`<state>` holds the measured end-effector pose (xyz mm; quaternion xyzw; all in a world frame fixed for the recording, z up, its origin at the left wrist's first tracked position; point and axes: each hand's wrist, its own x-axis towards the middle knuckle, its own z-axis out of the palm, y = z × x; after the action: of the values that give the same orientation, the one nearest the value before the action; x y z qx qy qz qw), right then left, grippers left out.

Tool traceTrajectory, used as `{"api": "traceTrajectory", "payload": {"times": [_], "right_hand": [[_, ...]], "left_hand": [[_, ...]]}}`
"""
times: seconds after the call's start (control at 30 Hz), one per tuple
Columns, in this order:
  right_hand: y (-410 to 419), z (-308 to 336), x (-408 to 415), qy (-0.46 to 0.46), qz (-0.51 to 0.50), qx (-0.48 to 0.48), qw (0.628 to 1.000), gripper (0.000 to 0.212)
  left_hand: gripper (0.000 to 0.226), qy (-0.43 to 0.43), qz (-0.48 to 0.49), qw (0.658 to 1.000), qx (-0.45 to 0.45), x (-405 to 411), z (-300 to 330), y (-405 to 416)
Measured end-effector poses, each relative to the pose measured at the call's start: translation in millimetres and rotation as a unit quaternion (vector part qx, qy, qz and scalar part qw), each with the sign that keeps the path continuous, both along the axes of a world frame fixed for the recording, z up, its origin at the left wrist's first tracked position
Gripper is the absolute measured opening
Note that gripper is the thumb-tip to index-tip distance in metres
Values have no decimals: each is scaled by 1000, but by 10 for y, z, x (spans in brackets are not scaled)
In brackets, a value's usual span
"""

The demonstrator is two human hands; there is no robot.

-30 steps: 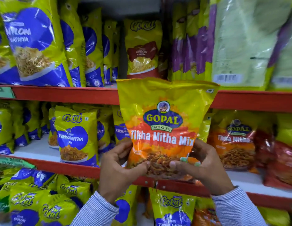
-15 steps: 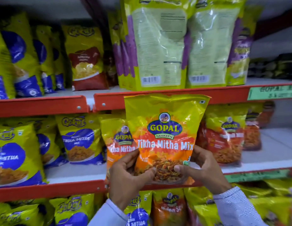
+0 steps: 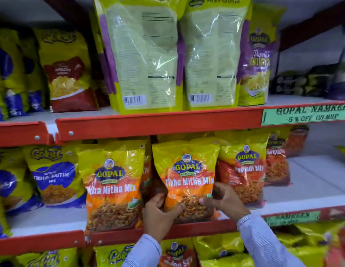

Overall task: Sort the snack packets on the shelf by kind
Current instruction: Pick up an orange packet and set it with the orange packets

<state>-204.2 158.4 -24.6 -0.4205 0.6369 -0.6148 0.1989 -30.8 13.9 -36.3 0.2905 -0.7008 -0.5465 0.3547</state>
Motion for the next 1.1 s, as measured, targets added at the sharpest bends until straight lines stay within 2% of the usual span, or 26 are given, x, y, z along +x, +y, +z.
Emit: {"api": "traceTrajectory", "payload": {"times": [0.1,0.17,0.2,0.27,0.33,0.4,0.5,0.57,0.63,0.7,0.77,0.87,0.93,1.0,1.1], "right_hand": [[32,16,57,20,-42,-19,999,51],[37,123,177,88,-167,-37,981,64],[42,208,227,140,-245,-60,958,60],[32,401,198,266,-340,-129,892,39],[-93,656,242,384,-371,-151,832,27],[-225,867,210,459,-370,-107,800,27],[-336,1050,97,498,-365,20,786,26],[-348,1148,26,504,-355,20,787,24],[-367,1238,-40,517,-348,10,782,26],[-401,1317,-80,522,-327,28,787,31],[-431,1293,-110,522,-323,20,789,36],[-428,1102,-104,531,-364,-33,764,31],[-433,944,-61,550,-366,-28,750,41],[-442,797,-25,574,-340,9,745,53],[-474,697,-34,583,-317,58,746,63]], "left_hand": [[90,-18,13,998,-67,38,75,-2],[96,0,55,983,-174,112,199,-11],[92,16,83,965,-247,117,295,-8],[70,54,148,906,-392,-21,486,46],[51,72,163,849,-497,-127,731,-11],[40,21,174,817,-549,-271,950,-80],[42,-93,172,800,-567,-374,1152,-165],[46,-127,168,807,-552,-385,1279,-201],[48,-156,157,797,-562,-415,1385,-220],[52,-205,113,810,-538,-458,1498,-238],[53,-203,130,816,-526,-509,1501,-297],[47,-133,175,768,-602,-493,1300,-364],[42,-107,186,730,-648,-445,1129,-359],[49,-130,164,714,-668,-383,964,-330],[67,-209,133,700,-670,-349,808,-289]]}}
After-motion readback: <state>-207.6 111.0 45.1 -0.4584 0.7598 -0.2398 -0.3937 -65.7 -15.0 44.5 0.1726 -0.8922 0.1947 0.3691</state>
